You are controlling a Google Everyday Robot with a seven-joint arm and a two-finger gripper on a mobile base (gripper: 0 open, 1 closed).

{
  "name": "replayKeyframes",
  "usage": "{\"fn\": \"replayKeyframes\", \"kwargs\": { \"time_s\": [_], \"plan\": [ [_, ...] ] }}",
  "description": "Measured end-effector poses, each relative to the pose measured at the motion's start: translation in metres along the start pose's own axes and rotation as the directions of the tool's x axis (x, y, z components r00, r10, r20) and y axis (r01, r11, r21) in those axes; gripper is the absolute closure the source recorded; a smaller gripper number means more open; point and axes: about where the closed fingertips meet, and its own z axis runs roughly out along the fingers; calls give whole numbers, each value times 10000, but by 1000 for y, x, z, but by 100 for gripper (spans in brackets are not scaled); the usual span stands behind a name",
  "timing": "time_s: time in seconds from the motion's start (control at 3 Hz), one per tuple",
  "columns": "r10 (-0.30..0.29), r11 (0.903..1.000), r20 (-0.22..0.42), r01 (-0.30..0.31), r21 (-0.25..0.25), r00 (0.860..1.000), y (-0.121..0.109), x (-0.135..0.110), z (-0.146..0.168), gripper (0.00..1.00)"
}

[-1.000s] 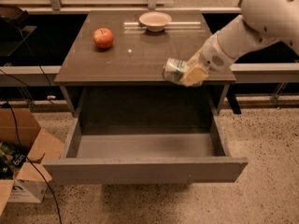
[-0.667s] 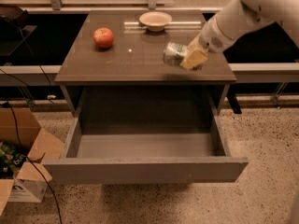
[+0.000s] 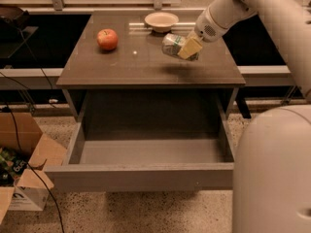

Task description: Pick 7up can from top drawer and place on counter

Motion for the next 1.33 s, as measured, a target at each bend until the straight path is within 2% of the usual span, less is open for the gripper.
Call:
{"fn": "replayKeyframes", "kwargs": {
  "time_s": [0.67, 1.0, 1.33],
  "plan": [
    [317, 9983, -160, -324, -484, 9994, -14, -9, 52, 15],
    [320, 9983, -152, -327, -489, 9994, -15, -9, 55, 0],
    [320, 9983, -152, -327, -490, 9994, -15, -9, 55, 0]
  ]
}}
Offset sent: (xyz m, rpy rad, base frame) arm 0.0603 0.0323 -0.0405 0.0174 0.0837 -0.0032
